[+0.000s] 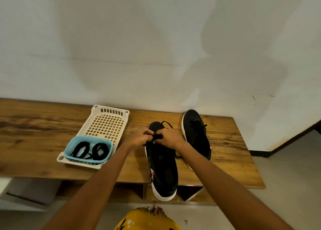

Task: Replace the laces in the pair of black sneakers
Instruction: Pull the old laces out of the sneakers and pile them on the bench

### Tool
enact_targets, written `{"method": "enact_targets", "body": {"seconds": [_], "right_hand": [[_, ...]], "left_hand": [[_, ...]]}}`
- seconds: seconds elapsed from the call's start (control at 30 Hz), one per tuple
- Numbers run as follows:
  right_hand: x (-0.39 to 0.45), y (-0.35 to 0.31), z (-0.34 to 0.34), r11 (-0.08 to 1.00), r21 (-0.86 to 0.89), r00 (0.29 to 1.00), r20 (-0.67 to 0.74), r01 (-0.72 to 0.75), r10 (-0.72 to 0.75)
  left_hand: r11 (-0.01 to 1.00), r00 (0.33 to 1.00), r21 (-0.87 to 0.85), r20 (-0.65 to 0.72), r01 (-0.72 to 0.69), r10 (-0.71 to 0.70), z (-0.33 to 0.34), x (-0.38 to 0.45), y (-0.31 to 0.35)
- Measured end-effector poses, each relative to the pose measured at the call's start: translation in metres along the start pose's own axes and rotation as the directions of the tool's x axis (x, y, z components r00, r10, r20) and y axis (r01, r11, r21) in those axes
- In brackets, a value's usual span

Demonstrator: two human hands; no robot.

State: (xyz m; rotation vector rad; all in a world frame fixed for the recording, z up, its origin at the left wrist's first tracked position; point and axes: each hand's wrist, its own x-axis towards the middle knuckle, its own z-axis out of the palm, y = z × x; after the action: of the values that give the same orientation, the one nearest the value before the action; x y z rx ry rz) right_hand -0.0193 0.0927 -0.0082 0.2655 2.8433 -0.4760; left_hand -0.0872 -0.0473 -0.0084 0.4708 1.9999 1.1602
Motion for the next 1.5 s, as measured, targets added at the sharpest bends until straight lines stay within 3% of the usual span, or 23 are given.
{"method": "enact_targets", "body": {"seconds": [0.1, 0.2, 0.3, 0.33, 0.4, 0.43, 0.47, 0.6, 0.77, 0.83, 0.9, 1.07, 1.17, 1.27, 1.37, 1.5], "right_hand": [[0.002, -0.004, 0.007, 1.000, 0.018, 0.994, -0.102, -0.023, 0.025], [0.003, 0.001, -0.004, 0.959, 0.260, 0.962, -0.213, -0.110, 0.168], [0.003, 0.015, -0.033, 0.850, 0.510, 0.890, -0.315, -0.134, 0.329], [0.003, 0.019, -0.044, 0.775, 0.621, 0.854, -0.334, -0.118, 0.398], [0.001, 0.024, -0.065, 0.477, 0.879, 0.772, -0.302, -0.002, 0.559], [0.000, 0.027, -0.074, 0.346, 0.937, 0.744, -0.266, 0.050, 0.613], [-0.002, 0.029, -0.080, 0.289, 0.955, 0.742, -0.240, 0.065, 0.627], [-0.006, 0.031, -0.065, 0.472, 0.878, 0.829, -0.202, -0.083, 0.522], [-0.011, 0.032, -0.008, 0.814, 0.512, 0.934, -0.057, -0.276, 0.352], [-0.019, 0.026, 0.005, 0.834, 0.468, 0.946, 0.015, -0.294, 0.325], [-0.021, 0.025, 0.013, 0.849, 0.434, 0.937, -0.028, -0.303, 0.348], [-0.018, 0.025, 0.002, 0.870, 0.353, 0.925, -0.028, -0.345, 0.378], [-0.018, 0.025, -0.013, 0.871, 0.355, 0.931, -0.007, -0.340, 0.366], [-0.017, 0.027, -0.017, 0.852, 0.407, 0.939, 0.045, -0.328, 0.340], [-0.022, 0.025, -0.020, 0.659, 0.691, 0.942, 0.100, -0.297, 0.319], [-0.023, 0.031, -0.055, 0.382, 0.910, 0.919, -0.005, -0.159, 0.395]], "left_hand": [[0.999, 0.999, 0.037, -0.032, -0.005, 0.006, 0.000, -0.001, -0.006], [0.982, 0.999, 0.187, -0.041, -0.013, 0.021, -0.003, 0.002, -0.014], [0.965, 0.997, 0.261, -0.052, -0.035, 0.051, -0.003, 0.007, -0.019], [0.958, 0.996, 0.283, -0.059, -0.047, 0.066, -0.003, 0.007, -0.018], [0.948, 0.994, 0.315, -0.073, -0.055, 0.082, -0.002, 0.004, -0.016], [0.944, 0.993, 0.324, -0.082, -0.054, 0.085, -0.001, 0.005, -0.016], [0.936, 0.992, 0.349, -0.097, -0.047, 0.085, 0.000, 0.005, -0.015], [0.843, 0.987, 0.536, -0.106, -0.049, 0.125, 0.008, 0.005, -0.005], [0.776, 0.983, 0.631, -0.143, 0.004, 0.111, 0.024, 0.010, 0.005], [0.844, 0.987, 0.535, -0.157, 0.046, 0.045, 0.030, 0.015, 0.002], [0.880, 0.978, 0.465, -0.209, 0.093, 0.007, 0.034, 0.016, -0.004], [0.866, 0.977, 0.486, -0.211, 0.119, -0.016, 0.035, 0.018, -0.008], [0.935, 0.988, 0.346, -0.148, 0.080, -0.030, 0.035, 0.018, -0.008], [0.925, 0.973, 0.354, -0.221, 0.139, -0.062, 0.036, 0.024, -0.013], [0.918, 0.969, 0.365, -0.236, 0.158, -0.072, 0.039, 0.028, -0.018], [0.933, 0.963, 0.330, -0.264, 0.142, -0.053, 0.038, 0.022, -0.014]]}}
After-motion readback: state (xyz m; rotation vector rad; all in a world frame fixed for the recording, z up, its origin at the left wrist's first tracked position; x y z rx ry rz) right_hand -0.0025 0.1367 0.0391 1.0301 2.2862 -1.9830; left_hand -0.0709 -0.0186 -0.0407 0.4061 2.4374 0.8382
